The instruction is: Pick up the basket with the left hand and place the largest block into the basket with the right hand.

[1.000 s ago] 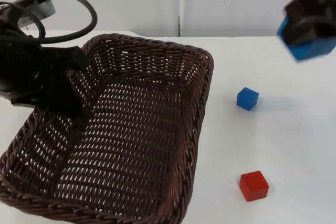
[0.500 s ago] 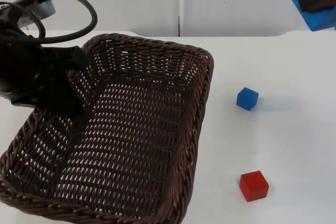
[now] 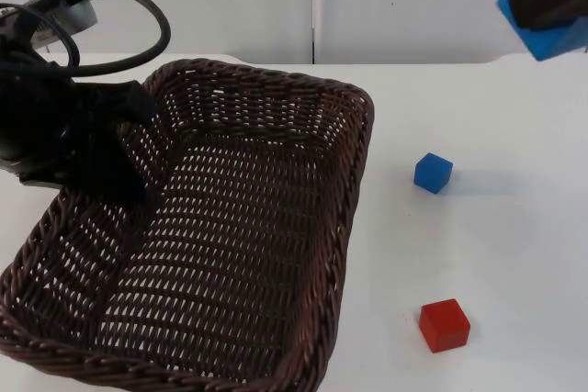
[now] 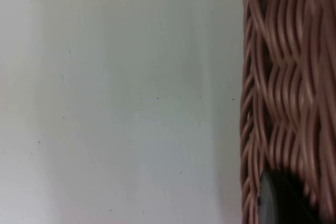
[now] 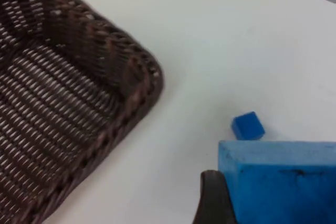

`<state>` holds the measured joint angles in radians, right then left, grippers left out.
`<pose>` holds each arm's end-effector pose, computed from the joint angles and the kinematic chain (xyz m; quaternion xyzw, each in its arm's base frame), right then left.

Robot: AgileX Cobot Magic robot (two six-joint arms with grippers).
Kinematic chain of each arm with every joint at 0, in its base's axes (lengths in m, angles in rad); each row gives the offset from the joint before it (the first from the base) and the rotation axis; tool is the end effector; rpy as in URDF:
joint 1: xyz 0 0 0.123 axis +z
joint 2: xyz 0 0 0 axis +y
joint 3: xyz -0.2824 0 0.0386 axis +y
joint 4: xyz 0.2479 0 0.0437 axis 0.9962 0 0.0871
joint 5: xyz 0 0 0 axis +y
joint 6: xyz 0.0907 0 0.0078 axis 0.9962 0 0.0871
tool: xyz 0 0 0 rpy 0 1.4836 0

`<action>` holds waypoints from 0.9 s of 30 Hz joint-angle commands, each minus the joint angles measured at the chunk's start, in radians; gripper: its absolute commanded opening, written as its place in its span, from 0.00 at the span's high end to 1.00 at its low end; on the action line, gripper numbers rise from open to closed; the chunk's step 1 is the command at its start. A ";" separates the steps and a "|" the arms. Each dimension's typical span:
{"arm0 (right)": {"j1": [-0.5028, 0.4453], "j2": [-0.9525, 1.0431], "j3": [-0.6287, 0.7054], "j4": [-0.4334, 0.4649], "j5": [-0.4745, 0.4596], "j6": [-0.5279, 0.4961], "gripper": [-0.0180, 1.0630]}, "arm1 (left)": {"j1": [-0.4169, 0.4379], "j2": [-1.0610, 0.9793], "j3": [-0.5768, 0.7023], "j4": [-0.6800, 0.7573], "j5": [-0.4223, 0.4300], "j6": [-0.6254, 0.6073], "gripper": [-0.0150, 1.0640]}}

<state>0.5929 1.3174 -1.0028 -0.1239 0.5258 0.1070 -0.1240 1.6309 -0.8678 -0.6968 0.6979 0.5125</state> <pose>0.2372 0.1530 0.3089 -0.2560 0.8801 0.0892 0.3898 0.2842 -0.0733 0.1842 0.0659 0.9631 -0.2216 0.1378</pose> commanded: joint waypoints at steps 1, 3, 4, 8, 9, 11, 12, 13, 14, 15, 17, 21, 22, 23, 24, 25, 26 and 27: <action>0.018 -0.007 -0.006 0.004 -0.027 -0.018 0.98 | -0.002 -0.015 0.003 -0.026 0.003 -0.009 0.98; 0.049 0.007 -0.030 0.004 -0.031 -0.018 0.98 | -0.002 -0.015 0.003 -0.026 0.003 -0.009 0.98; 0.049 0.007 -0.030 0.004 -0.031 -0.018 0.98 | -0.002 -0.015 0.003 -0.026 0.003 -0.009 0.98; 0.102 0.074 -0.101 0.004 -0.026 -0.018 0.98 | -0.002 -0.015 0.003 -0.026 0.003 -0.009 0.98; 0.102 0.074 -0.101 0.004 -0.026 -0.018 0.98 | -0.002 -0.015 0.003 -0.026 0.003 -0.009 0.98; 0.140 0.136 -0.166 0.004 0.019 -0.022 0.98 | -0.002 -0.015 0.003 -0.026 0.003 -0.009 0.98; 0.140 0.136 -0.166 0.004 0.019 -0.022 0.98 | -0.002 -0.015 0.003 -0.026 0.003 -0.009 0.98; 0.155 0.166 -0.190 0.004 0.036 -0.027 0.98 | -0.002 -0.015 0.003 -0.026 0.003 -0.009 0.98; 0.167 0.190 -0.219 0.004 0.052 -0.027 0.98 | -0.002 -0.015 0.003 -0.026 0.003 -0.009 0.98; 0.184 0.219 -0.248 0.004 0.064 -0.032 0.98 | -0.002 -0.015 0.003 -0.024 0.003 -0.009 0.98; 0.208 0.270 -0.298 0.004 0.084 -0.047 0.98 | -0.002 -0.015 0.003 -0.022 0.003 -0.009 0.98; 0.243 0.342 -0.369 0.004 0.100 -0.050 0.98 | -0.002 -0.015 0.003 -0.022 0.003 -0.009 0.98; 0.252 0.365 -0.392 0.004 0.107 -0.050 0.98 | -0.002 -0.015 0.003 -0.022 0.003 -0.009 0.98; 0.252 0.365 -0.392 0.004 0.107 -0.050 0.98 | -0.002 -0.015 0.003 -0.022 0.003 -0.009 0.98; 0.260 0.386 -0.413 0.004 0.109 -0.050 0.98 | -0.002 -0.015 0.003 -0.022 0.003 -0.009 0.98; 0.268 0.402 -0.426 0.006 0.109 -0.050 0.98 | -0.002 -0.015 0.003 -0.022 0.003 -0.009 0.98; 0.268 0.419 -0.443 0.008 0.109 -0.050 0.98 | -0.002 -0.015 0.003 -0.022 0.003 -0.009 0.98; 0.268 0.432 -0.451 0.022 0.111 -0.050 0.98 | -0.002 -0.015 0.003 -0.022 0.005 -0.009 0.98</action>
<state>0.8550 1.7310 -1.4294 -0.1165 0.6344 0.0648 -0.1240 1.6309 -0.8678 -0.6968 0.6962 0.5125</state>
